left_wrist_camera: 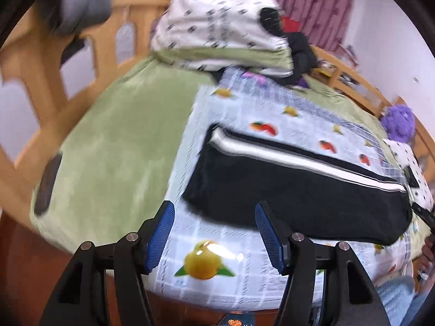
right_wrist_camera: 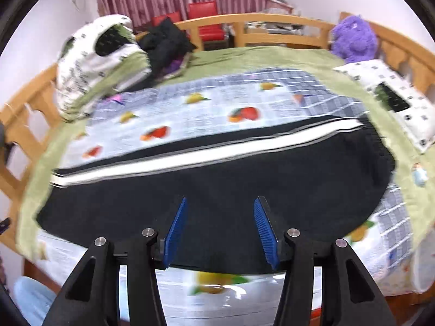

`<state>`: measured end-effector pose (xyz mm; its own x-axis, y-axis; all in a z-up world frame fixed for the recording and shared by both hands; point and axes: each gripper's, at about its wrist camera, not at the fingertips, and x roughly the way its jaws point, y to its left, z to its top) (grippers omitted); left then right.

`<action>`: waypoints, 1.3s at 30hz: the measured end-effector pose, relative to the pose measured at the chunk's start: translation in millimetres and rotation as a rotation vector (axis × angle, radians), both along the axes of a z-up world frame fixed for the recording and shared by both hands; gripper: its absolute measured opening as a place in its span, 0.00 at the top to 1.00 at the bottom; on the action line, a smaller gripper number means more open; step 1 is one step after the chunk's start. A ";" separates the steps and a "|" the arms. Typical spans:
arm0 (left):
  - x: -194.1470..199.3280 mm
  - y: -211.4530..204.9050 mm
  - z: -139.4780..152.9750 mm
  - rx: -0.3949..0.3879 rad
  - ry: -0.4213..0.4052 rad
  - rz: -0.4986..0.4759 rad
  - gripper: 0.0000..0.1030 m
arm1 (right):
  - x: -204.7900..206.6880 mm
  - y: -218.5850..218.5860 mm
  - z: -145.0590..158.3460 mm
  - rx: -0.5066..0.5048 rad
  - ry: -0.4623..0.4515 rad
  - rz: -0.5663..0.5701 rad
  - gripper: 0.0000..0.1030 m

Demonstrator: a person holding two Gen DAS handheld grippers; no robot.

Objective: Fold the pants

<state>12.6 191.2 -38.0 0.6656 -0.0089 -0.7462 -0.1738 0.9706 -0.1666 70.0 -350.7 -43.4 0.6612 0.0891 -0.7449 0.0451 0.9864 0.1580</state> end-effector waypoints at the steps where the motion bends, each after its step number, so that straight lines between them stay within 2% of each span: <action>1: 2.4 -5.9 3.6 0.006 -0.007 -0.012 0.42 | 0.7 6.9 1.8 0.015 -0.009 0.010 0.51; 4: 8.0 -21.5 -5.8 -0.007 -0.011 -0.025 0.42 | 4.2 20.9 -4.6 0.020 -0.039 0.007 0.51; 7: 13.6 -26.9 -46.3 -0.093 0.023 -0.013 0.42 | 7.6 24.9 -26.7 0.005 -0.016 0.018 0.51; 10: 18.3 -20.6 -95.0 -0.204 0.063 0.047 0.43 | 15.5 24.4 -48.0 -0.039 0.032 0.020 0.51; 11: 20.8 -14.4 -113.3 -0.256 0.069 0.070 0.44 | 15.2 22.7 -50.0 -0.043 0.036 0.014 0.51; 14: 31.1 1.3 -143.2 -0.322 0.064 0.139 0.45 | 18.2 14.4 -51.3 -0.021 0.026 -0.010 0.51; 19: 45.9 32.9 -154.7 -0.401 -0.048 0.261 0.45 | 29.1 4.4 -58.7 -0.046 0.025 -0.038 0.51; 23: 67.0 46.2 -162.0 -0.449 -0.060 0.298 0.49 | 45.5 -0.3 -70.8 -0.053 0.059 -0.045 0.51; 24: 71.8 46.2 -161.8 -0.443 -0.069 0.302 0.50 | 48.0 -0.7 -72.7 -0.056 0.064 -0.046 0.51; 25: 76.2 46.2 -161.5 -0.428 -0.073 0.316 0.56 | 51.3 -0.2 -75.2 -0.061 0.073 -0.049 0.51; 26: 77.7 47.1 -161.9 -0.416 -0.069 0.333 0.68 | 53.4 0.1 -77.0 -0.062 0.079 -0.050 0.51; 29: 75.6 49.0 -159.6 -0.443 -0.098 0.385 0.79 | 53.9 2.2 -77.9 -0.055 0.087 -0.043 0.51; 31: 71.8 34.3 -141.3 -0.351 -0.131 0.387 0.80 | 49.5 3.4 -74.5 -0.048 0.074 -0.044 0.51; 34: 71.3 -12.1 -95.0 -0.124 -0.199 0.339 0.81 | 39.6 0.4 -66.3 -0.001 0.047 -0.036 0.51; 37: 78.2 -65.5 -53.3 -0.017 -0.241 0.228 0.81 | 29.0 -2.7 -59.0 0.024 0.019 -0.028 0.51; 39: 81.8 -104.2 -32.5 0.007 -0.270 0.141 0.81 | 20.0 -6.9 -56.5 0.020 0.000 -0.023 0.51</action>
<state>94.4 87.0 -70.5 0.8343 0.1020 -0.5418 -0.2572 0.9413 -0.2188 90.0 -357.6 -99.9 0.6629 0.0888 -0.7435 0.0679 0.9817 0.1778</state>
